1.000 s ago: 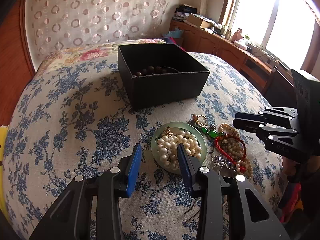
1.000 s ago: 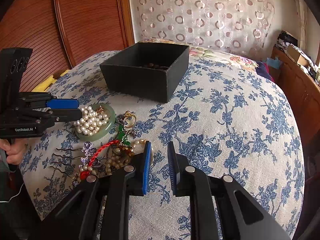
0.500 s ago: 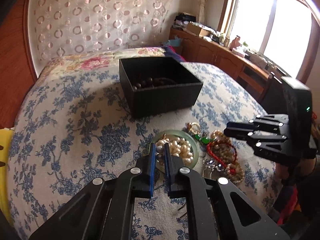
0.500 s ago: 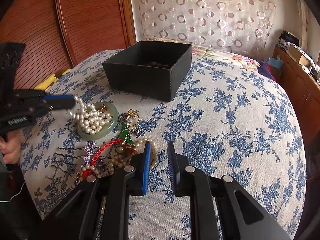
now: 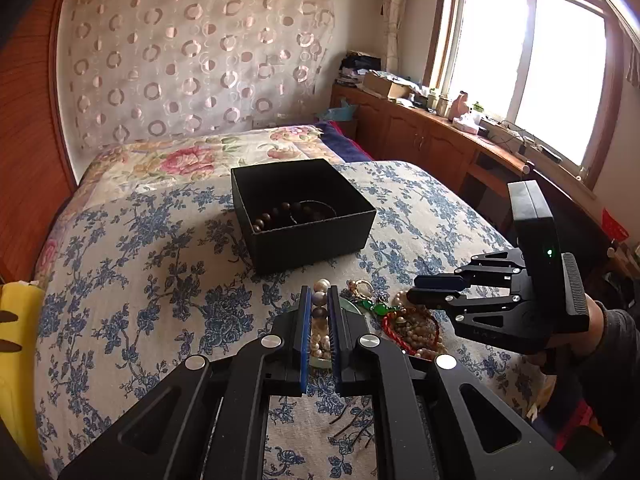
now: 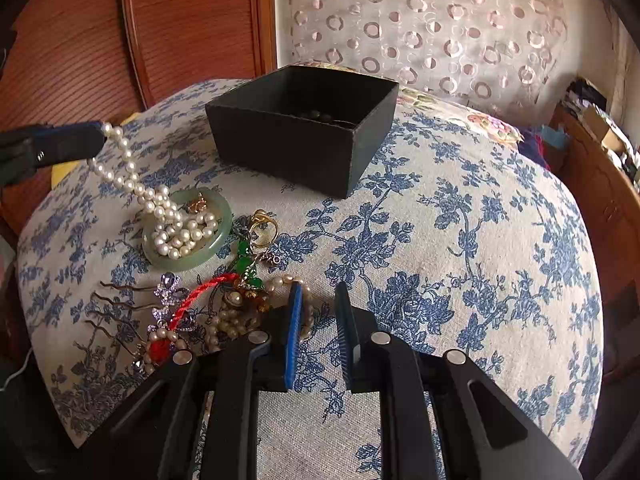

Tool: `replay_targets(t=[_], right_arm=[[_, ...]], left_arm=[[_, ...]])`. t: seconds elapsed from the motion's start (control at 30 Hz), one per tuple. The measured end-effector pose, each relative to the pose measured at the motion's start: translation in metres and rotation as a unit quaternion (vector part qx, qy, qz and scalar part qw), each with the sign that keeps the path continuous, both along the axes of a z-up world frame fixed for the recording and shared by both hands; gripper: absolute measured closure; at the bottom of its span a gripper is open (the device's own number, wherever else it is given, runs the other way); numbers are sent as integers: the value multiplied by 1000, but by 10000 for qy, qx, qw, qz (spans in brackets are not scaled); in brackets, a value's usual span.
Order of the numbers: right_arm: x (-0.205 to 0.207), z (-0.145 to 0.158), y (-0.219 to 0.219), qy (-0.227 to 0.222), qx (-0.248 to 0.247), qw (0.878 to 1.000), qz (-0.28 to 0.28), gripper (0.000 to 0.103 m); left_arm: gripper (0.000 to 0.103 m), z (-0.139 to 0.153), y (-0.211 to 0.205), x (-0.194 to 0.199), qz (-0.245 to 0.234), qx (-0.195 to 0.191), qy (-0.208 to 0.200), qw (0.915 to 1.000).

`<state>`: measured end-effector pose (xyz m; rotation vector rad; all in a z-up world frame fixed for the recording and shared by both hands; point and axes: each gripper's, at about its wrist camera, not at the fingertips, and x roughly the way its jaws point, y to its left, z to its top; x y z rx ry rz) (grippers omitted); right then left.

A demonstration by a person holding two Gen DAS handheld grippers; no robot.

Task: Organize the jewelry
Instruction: 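Lift the pearl necklace with the left tool over the black box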

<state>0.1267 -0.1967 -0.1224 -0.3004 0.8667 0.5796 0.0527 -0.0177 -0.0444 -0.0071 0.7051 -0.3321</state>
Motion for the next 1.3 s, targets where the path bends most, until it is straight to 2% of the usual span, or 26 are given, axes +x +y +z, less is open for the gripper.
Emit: replay_targets(t=[0.2, 0.3, 0.53, 0.97, 1.3], right_arm=[[1, 0, 1, 40, -60, 10000, 49, 85], [0, 0, 0, 75, -31, 9999, 95, 97], [-4, 9, -6, -44, 11, 10000, 20, 98], [-9, 99, -27, -1048, 315, 9939, -162, 98], [-6, 152, -25, -1540, 404, 9872, -132, 98]], left_arm=[[96, 0, 0, 0, 22, -6, 7, 10000], [96, 0, 1, 0, 47, -14, 16, 10000], [96, 5, 4, -3, 105, -47, -60, 9999], [96, 35, 5, -8, 163, -79, -402, 9990], [96, 68, 3, -3, 112, 25, -700, 9975]])
